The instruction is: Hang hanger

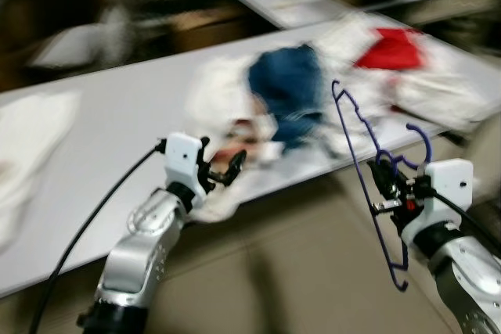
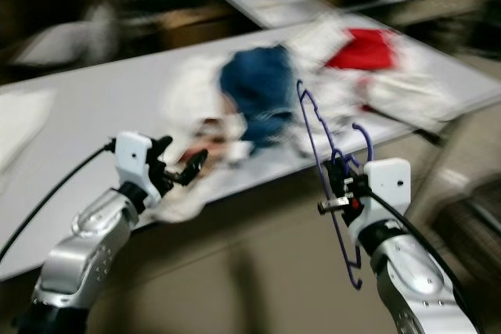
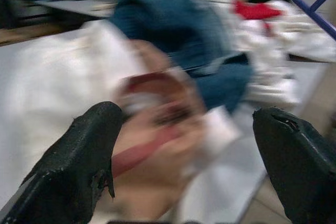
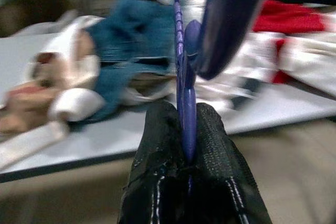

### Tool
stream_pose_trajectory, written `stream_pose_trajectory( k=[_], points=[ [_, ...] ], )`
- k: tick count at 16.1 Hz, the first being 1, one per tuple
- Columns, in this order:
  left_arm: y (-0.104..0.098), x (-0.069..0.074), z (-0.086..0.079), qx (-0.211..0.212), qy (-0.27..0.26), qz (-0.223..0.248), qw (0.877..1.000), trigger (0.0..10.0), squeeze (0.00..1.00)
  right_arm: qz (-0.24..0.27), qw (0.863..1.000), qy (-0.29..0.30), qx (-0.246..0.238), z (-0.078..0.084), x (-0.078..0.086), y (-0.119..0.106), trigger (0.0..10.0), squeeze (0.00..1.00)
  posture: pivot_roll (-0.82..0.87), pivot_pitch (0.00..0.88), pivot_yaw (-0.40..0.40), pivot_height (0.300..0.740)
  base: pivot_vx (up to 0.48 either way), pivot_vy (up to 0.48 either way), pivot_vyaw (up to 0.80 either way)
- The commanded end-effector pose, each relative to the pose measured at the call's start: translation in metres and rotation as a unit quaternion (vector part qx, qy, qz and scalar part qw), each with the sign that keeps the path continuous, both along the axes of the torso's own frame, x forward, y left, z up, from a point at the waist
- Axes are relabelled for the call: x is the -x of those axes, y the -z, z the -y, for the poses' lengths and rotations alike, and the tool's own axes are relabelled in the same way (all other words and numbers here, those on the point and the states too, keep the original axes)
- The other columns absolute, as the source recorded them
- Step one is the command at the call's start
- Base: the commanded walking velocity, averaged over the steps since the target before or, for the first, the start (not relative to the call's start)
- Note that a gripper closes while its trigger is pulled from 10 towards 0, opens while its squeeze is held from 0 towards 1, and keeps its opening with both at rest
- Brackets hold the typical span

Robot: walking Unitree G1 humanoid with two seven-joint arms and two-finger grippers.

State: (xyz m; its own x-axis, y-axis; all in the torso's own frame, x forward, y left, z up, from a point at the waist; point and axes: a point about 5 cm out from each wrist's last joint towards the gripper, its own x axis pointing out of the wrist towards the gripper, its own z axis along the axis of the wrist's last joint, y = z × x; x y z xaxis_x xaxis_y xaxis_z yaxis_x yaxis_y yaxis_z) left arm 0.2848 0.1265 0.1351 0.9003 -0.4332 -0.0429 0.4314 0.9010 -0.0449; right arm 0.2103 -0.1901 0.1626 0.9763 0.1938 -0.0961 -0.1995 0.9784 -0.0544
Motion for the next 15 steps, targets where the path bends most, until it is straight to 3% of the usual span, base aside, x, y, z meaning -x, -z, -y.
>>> stream_pose_trajectory(
  k=[1, 2, 3, 4, 5, 6, 7, 9, 11, 13, 14, 15],
  points=[
    [-0.004, -0.004, 0.002, -0.001, 0.003, 0.009, 1.000, 10.0, 0.62, 0.017, 1.000, -0.002, 0.001, 0.004, -0.002, -0.005, 10.0, 0.00, -0.15, 0.000, 0.080, 0.740, 0.371, 0.000, 0.00],
    [-0.005, -0.006, 0.002, -0.006, -0.002, 0.013, 1.000, 10.0, 0.61, 0.021, 1.000, -0.008, 0.006, 0.004, -0.003, -0.005, 10.0, 0.00, -0.15, 0.000, 0.087, 0.740, 0.300, 0.000, 0.00],
    [-0.006, -0.011, 0.003, -0.016, 0.000, 0.018, 1.000, 10.0, 0.36, 0.024, 0.999, -0.018, 0.013, 0.005, -0.004, -0.006, 10.0, 0.00, -0.15, 0.000, 0.084, 0.740, 0.000, 0.000, 0.00],
    [-0.010, -0.023, 0.004, -0.063, 0.020, 0.042, 0.997, 10.0, 0.27, 0.026, 0.999, -0.038, 0.022, 0.008, -0.005, -0.008, 10.0, 0.00, -0.14, 0.000, 0.078, 0.740, 0.000, 0.000, 0.00],
    [-0.011, -0.033, 0.001, -0.103, 0.023, 0.050, 0.993, 10.0, 0.29, 0.028, 0.998, -0.050, 0.027, 0.009, -0.005, -0.009, 10.0, 0.00, -0.15, 0.000, 0.083, 0.740, 0.000, 0.000, 0.00],
    [-0.012, -0.039, -0.003, -0.114, 0.019, 0.050, 0.992, 10.0, 0.52, 0.029, 0.998, -0.054, 0.030, 0.010, -0.004, -0.010, 10.0, 0.00, -0.15, 0.000, 0.083, 0.740, 0.000, 0.000, 0.00],
    [-0.020, -0.049, -0.012, -0.117, 0.010, 0.060, 0.991, 10.0, 1.00, 0.033, 0.997, -0.065, 0.036, 0.012, -0.003, -0.012, 10.0, 0.00, -0.16, 0.000, 0.094, 0.740, 0.000, 0.000, 0.00],
    [-0.025, -0.053, -0.014, -0.108, 0.019, 0.066, 0.992, 10.0, 1.00, 0.035, 0.996, -0.071, 0.038, 0.013, -0.001, -0.013, 10.0, 0.00, -0.16, 0.000, 0.101, 0.740, 0.000, 0.000, 0.00],
    [-0.023, -0.059, -0.006, -0.082, 0.076, 0.061, 0.992, 10.0, 1.00, 0.023, 0.995, -0.092, 0.028, 0.013, 0.001, -0.011, 10.0, 0.00, -0.16, 0.000, 0.100, 0.740, 0.000, 0.000, 0.00],
    [-0.016, -0.067, 0.002, -0.085, 0.117, 0.046, 0.988, 10.0, 0.39, 0.012, 0.994, -0.103, 0.020, 0.014, 0.002, -0.010, 10.0, 0.00, -0.16, 0.000, 0.098, 0.740, 0.000, 0.000, 0.00],
    [-0.012, -0.071, 0.007, -0.083, 0.134, 0.037, 0.987, 10.0, 0.00, 0.008, 0.994, -0.110, 0.023, 0.014, 0.003, -0.010, 10.0, 0.00, -0.17, 0.000, 0.098, 0.740, 0.000, 0.000, 0.00],
    [-0.011, -0.073, 0.009, -0.083, 0.142, 0.034, 0.986, 10.0, 0.00, 0.007, 0.993, -0.112, 0.025, 0.014, 0.003, -0.010, 10.0, 0.00, -0.17, 0.000, 0.098, 0.740, 0.000, 0.000, 0.00]
  ],
)
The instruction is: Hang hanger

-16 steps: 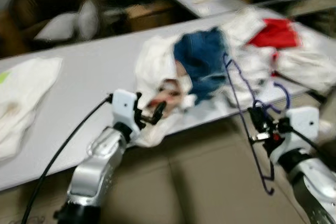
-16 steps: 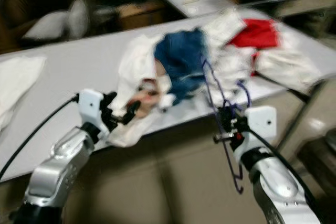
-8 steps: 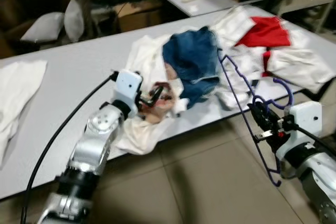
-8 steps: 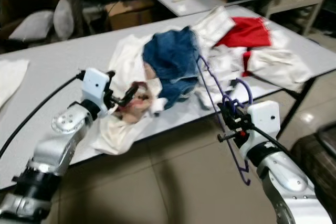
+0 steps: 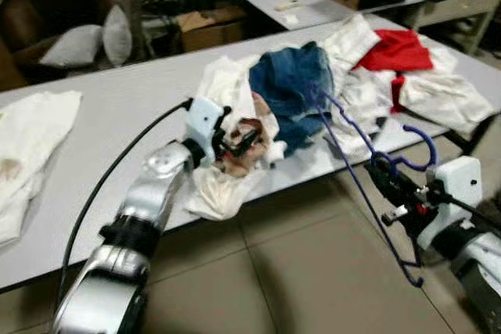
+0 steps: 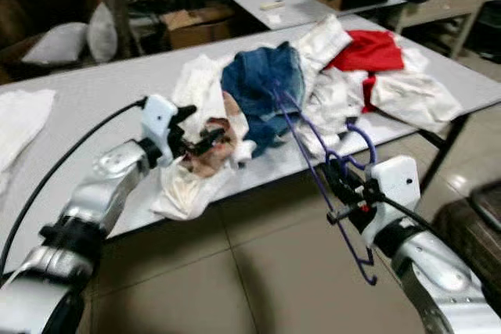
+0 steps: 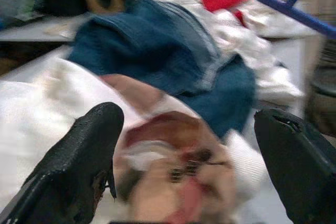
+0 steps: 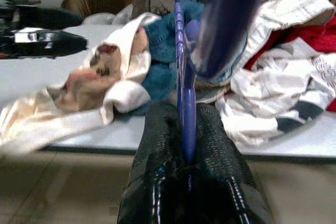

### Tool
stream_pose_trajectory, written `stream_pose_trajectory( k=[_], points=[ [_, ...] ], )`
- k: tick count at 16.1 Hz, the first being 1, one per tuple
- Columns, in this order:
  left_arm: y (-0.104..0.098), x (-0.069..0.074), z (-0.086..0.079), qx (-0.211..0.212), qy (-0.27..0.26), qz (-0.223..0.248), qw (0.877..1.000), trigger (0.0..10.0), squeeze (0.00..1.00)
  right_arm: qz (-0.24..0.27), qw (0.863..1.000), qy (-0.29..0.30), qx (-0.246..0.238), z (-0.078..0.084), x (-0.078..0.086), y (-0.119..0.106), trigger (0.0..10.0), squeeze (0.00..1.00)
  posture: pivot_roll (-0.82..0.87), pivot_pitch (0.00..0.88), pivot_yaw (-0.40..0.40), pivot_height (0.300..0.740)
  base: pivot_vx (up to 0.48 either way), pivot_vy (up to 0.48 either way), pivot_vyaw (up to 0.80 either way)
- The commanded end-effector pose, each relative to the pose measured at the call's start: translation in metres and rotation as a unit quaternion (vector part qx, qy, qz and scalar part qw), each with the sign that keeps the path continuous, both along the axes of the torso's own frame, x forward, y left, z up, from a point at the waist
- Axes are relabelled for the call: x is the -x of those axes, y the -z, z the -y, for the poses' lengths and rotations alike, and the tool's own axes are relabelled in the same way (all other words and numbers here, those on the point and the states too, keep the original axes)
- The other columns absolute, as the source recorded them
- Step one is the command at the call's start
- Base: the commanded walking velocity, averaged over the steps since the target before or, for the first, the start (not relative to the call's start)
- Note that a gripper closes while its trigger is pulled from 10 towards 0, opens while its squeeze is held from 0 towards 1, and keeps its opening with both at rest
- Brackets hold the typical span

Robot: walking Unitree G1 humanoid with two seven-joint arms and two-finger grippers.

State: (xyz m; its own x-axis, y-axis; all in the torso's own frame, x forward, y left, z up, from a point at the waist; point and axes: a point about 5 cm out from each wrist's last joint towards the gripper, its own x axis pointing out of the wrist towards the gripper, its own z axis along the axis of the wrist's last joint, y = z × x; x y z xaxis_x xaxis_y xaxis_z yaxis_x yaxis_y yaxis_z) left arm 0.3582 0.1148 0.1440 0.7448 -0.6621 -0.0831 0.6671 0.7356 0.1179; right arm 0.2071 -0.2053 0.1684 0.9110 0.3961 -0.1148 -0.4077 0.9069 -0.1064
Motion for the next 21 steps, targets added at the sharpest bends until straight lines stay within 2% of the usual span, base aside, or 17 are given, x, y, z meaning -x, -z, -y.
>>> stream_pose_trajectory(
  k=[1, 3, 5, 6, 7, 8, 11, 13, 16, 19, 21],
  points=[
    [0.002, -0.002, 0.003, -0.015, 0.016, -0.005, 1.000, 10.0, 0.00, 0.007, 1.000, -0.006, -0.001, 0.000, 0.000, -0.004, 10.0, 0.00, -0.17, 0.000, 0.099, 0.740, 0.000, 0.000, 0.00],
    [0.006, -0.011, 0.006, -0.047, -0.004, -0.009, 0.999, 10.0, 0.00, 0.008, 1.000, -0.008, 0.003, 0.001, 0.001, -0.006, 10.0, 0.00, -0.18, 0.000, 0.101, 0.740, 0.000, 0.000, 0.00],
    [0.005, -0.018, 0.006, -0.052, -0.024, -0.005, 0.998, 10.0, 0.00, 0.003, 1.000, -0.012, 0.001, 0.001, 0.003, -0.006, 10.0, 0.00, -0.20, 0.000, 0.109, 0.740, 0.000, 0.000, 0.00],
    [0.004, -0.019, 0.006, -0.054, -0.027, -0.007, 0.998, 5.0, 0.00, -0.002, 1.000, -0.016, 0.001, 0.000, 0.004, -0.005, 10.0, 0.00, -0.20, 0.000, 0.113, 0.740, 0.000, 0.000, 0.00],
    [0.005, -0.021, 0.006, -0.057, -0.029, -0.010, 0.998, 2.3, 0.00, -0.014, 1.000, -0.028, 0.000, -0.002, 0.007, -0.003, 10.0, 0.00, -0.20, 0.000, 0.117, 0.740, 0.000, 0.000, 0.00],
    [0.005, -0.022, 0.006, -0.056, -0.031, -0.013, 0.998, 0.0, 0.00, -0.024, 0.999, -0.040, 0.005, -0.003, 0.011, 0.000, 10.0, 0.00, -0.20, 0.000, 0.121, 0.740, 0.000, 0.000, 0.00],
    [0.003, -0.026, -0.003, -0.041, -0.047, -0.026, 0.998, 0.0, 0.00, -0.038, 0.998, -0.047, 0.008, -0.001, 0.017, 0.003, 10.0, 0.00, -0.21, 0.000, 0.125, 0.740, 0.000, 0.000, 0.00],
    [0.005, -0.026, -0.006, -0.037, -0.051, -0.038, 0.997, 0.0, 0.00, -0.042, 0.998, -0.047, 0.009, 0.001, 0.017, 0.003, 10.0, 0.00, -0.21, 0.000, 0.124, 0.740, 0.000, 0.000, 0.00],
    [0.006, -0.027, -0.007, -0.009, -0.054, -0.061, 0.997, 0.0, 0.00, -0.046, 0.997, -0.055, 0.013, 0.001, 0.017, 0.003, 10.0, 0.00, -0.21, 0.000, 0.125, 0.740, 0.000, 0.000, 0.00],
    [0.006, -0.028, -0.008, -0.007, -0.059, -0.067, 0.996, 0.0, 0.00, -0.046, 0.997, -0.055, 0.013, 0.002, 0.017, 0.003, 10.0, 0.00, -0.21, 0.000, 0.127, 0.740, 0.000, 0.000, 0.00],
    [0.010, -0.028, -0.012, -0.027, -0.073, -0.076, 0.994, 0.0, 0.00, -0.046, 0.997, -0.054, 0.015, 0.003, 0.018, 0.003, 10.0, 0.00, -0.21, 0.000, 0.128, 0.740, 0.000, 0.000, 0.00]
  ],
)
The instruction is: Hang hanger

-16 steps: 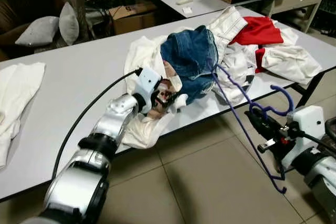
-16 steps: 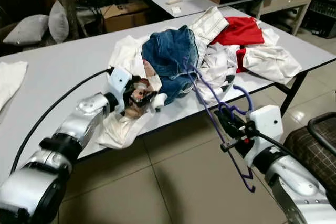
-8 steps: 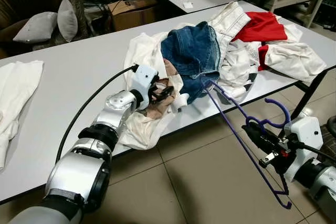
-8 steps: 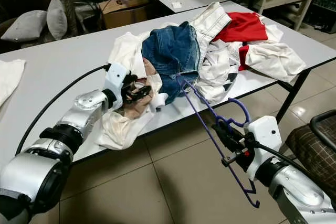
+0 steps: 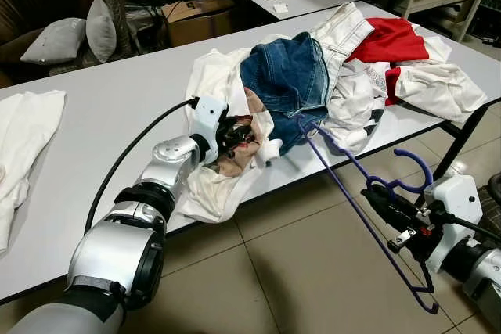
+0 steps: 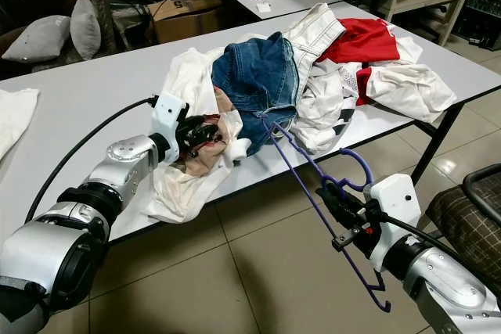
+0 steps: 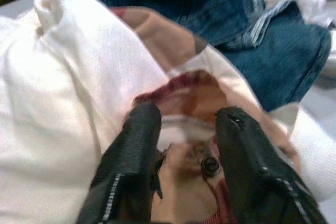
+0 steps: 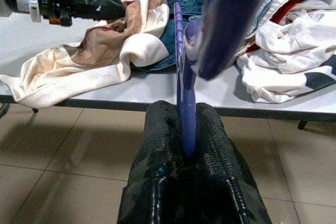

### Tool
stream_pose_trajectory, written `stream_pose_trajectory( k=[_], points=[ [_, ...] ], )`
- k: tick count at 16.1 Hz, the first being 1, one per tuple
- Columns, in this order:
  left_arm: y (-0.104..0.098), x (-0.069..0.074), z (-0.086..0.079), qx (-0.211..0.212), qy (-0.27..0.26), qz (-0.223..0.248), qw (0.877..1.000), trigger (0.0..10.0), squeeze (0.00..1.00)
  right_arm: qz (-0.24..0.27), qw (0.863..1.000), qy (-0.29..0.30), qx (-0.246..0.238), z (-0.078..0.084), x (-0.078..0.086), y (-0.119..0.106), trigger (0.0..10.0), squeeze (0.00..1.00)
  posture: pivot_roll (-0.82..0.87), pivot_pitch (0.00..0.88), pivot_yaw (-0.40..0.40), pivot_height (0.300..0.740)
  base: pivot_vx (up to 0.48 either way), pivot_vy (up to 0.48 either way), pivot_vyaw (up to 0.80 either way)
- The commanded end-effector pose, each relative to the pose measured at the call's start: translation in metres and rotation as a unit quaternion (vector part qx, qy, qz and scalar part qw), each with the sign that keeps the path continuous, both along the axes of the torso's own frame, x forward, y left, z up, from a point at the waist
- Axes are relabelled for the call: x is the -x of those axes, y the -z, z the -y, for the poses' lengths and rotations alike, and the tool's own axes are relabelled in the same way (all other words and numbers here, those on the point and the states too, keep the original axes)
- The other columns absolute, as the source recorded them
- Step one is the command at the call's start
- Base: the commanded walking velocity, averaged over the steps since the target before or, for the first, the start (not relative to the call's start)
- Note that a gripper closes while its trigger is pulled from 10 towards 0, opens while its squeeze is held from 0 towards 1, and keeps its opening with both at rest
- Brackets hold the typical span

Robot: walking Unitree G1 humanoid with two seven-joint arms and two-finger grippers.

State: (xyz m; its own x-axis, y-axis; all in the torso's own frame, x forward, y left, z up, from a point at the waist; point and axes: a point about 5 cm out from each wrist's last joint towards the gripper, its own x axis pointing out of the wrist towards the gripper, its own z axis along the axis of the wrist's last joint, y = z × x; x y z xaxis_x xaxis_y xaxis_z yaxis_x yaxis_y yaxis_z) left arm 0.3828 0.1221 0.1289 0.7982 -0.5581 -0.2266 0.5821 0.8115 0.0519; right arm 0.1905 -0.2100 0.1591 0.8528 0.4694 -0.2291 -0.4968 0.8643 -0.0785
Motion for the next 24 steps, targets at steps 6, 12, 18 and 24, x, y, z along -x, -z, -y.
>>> stream_pose_trajectory(
  k=[6, 12, 18, 24],
  points=[
    [-0.027, -0.013, -0.017, 0.125, -0.087, 0.009, 0.988, 5.1, 0.00, 0.015, 1.000, -0.007, 0.001, -0.002, 0.001, -0.006, 10.0, 0.00, -0.21, 0.000, 0.141, 0.740, 0.000, 0.000, 0.00],
    [-0.005, -0.009, -0.020, 0.108, -0.127, -0.051, 0.985, 10.0, 1.00, 0.007, 1.000, -0.022, -0.005, -0.006, 0.000, -0.004, 10.0, 0.00, -0.19, 0.000, 0.128, 0.740, 0.000, 0.000, 0.00],
    [0.006, -0.003, -0.006, 0.186, -0.115, -0.120, 0.968, 10.0, 1.00, -0.005, 1.000, -0.028, -0.013, -0.008, 0.001, -0.001, 10.0, 0.00, -0.20, 0.000, 0.133, 0.740, 0.000, 0.000, 0.00],
    [0.013, -0.002, -0.007, 0.100, -0.143, -0.100, 0.980, 0.0, 0.00, -0.005, 0.999, -0.033, -0.008, -0.010, 0.001, -0.001, 10.0, 0.00, -0.20, 0.000, 0.140, 0.740, 0.000, 0.000, 0.00]
  ],
)
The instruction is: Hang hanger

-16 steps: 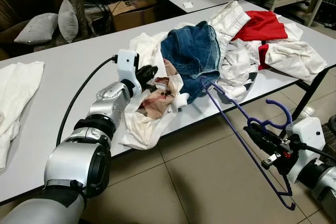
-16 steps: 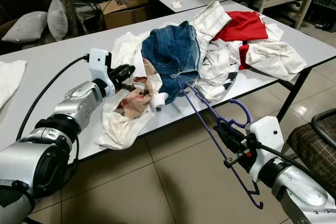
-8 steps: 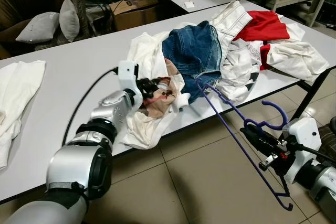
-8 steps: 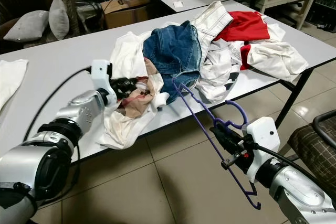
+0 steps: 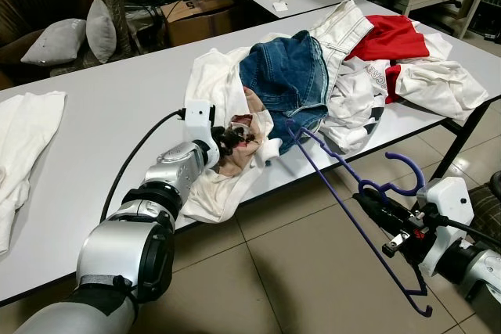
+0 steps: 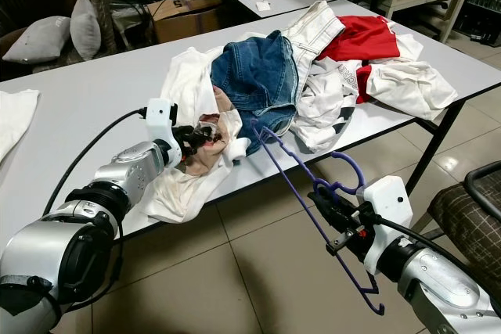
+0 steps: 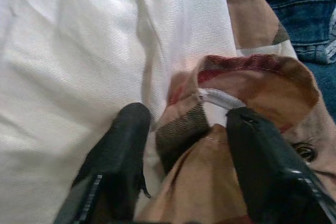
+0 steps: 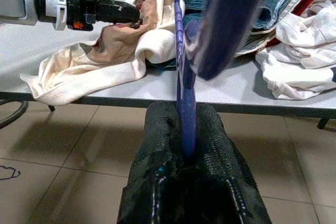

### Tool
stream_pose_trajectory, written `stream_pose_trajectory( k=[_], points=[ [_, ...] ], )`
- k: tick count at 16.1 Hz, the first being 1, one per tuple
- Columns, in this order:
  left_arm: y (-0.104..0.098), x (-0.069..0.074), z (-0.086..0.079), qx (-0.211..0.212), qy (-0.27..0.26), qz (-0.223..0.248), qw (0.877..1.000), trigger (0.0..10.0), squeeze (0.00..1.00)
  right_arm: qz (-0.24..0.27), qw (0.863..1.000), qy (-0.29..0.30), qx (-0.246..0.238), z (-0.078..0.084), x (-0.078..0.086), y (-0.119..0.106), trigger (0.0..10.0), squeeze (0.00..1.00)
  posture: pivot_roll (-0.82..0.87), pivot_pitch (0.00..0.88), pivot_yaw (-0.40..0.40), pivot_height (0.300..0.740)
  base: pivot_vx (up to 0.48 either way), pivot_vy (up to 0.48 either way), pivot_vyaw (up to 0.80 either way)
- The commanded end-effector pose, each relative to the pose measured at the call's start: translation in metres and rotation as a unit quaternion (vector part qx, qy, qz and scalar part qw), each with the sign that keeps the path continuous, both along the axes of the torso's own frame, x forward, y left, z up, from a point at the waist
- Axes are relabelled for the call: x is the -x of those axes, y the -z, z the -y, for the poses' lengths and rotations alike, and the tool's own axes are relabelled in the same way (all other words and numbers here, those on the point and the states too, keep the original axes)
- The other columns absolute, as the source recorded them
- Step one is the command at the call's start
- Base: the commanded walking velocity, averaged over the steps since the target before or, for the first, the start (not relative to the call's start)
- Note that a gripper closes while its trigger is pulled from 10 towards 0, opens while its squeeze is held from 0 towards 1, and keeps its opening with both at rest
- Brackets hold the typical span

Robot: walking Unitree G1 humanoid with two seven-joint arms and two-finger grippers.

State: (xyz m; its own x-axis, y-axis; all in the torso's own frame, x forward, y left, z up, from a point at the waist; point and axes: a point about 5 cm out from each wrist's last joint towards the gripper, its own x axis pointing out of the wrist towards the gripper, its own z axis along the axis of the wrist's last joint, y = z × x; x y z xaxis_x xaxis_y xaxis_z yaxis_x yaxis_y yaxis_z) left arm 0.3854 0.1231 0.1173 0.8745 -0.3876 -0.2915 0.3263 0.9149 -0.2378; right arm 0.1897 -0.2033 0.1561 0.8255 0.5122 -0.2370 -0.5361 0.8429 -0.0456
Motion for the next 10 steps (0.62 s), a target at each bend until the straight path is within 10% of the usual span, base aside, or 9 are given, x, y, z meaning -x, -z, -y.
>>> stream_pose_trajectory(
  k=[1, 10],
  points=[
    [0.001, 0.000, -0.006, -0.012, -0.011, 0.000, 1.000, 0.0, 0.00, 0.006, 1.000, -0.012, 0.004, -0.003, 0.001, -0.004, 10.0, 0.00, -0.20, 0.000, 0.140, 0.740, 0.000, 0.000, 0.00],
    [-0.004, -0.001, 0.008, 0.001, 0.008, 0.027, 1.000, 0.0, 0.00, 0.009, 1.000, -0.020, -0.021, -0.008, 0.001, -0.003, 10.0, 0.00, -0.21, 0.000, 0.157, 0.740, 0.000, 0.000, 0.00]
  ],
)
